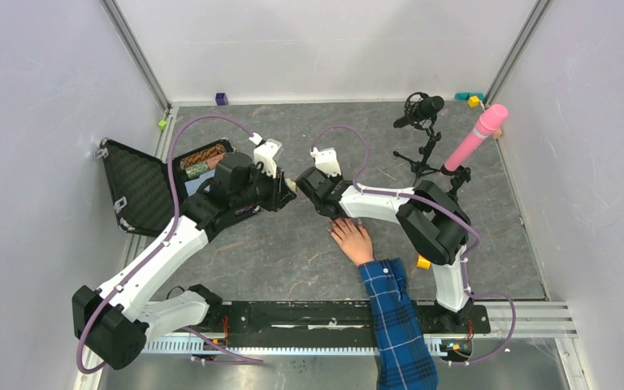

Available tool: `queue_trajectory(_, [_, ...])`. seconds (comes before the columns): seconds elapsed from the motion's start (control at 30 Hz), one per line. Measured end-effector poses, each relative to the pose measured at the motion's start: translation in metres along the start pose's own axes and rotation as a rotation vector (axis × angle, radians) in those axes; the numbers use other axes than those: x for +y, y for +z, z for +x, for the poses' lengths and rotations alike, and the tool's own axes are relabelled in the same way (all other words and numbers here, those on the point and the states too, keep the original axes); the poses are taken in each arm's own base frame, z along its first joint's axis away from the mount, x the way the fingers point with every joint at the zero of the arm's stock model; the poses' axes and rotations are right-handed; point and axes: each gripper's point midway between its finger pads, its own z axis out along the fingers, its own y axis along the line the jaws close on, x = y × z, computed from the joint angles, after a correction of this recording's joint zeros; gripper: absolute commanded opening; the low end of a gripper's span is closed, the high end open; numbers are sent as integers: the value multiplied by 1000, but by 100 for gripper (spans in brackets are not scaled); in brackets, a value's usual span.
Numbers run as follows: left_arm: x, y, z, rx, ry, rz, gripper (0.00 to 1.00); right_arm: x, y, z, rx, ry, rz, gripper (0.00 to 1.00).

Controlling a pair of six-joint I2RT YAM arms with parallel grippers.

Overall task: Paint the nails
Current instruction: Paint the nail polish on the nail.

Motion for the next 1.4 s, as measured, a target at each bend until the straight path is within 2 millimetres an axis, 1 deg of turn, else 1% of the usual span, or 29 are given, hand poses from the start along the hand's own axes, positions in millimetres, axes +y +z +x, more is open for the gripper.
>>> queue_trajectory(0.17, [2, 0, 0, -2, 0, -10, 2, -4, 0, -4, -9, 1, 11, 0])
queue_trajectory(0.43, [8, -1, -2, -12, 1, -45, 2, -13, -19, -26, -48, 47, -16, 0])
queue_trajectory(0.5, [8, -1, -2, -13, 1, -50, 2, -13, -21, -26, -49, 47, -20, 0])
queue_trajectory(0.73, [9, -4, -3, -23, 1, -54, 2, -10, -25, -11, -24, 8, -30, 0])
queue_trajectory(1.0, [10, -6, -6, -35, 3, -63, 2, -5, -28, -5, -17, -12, -38, 0])
queue_trajectory(1.17, [11, -7, -7, -39, 3, -71, 2, -3, -25, 5, 1, -44, -27, 0])
queue_trajectory(1.4, [12, -7, -7, -40, 3, -73, 2, -5, -23, 9, 6, -62, -10, 0])
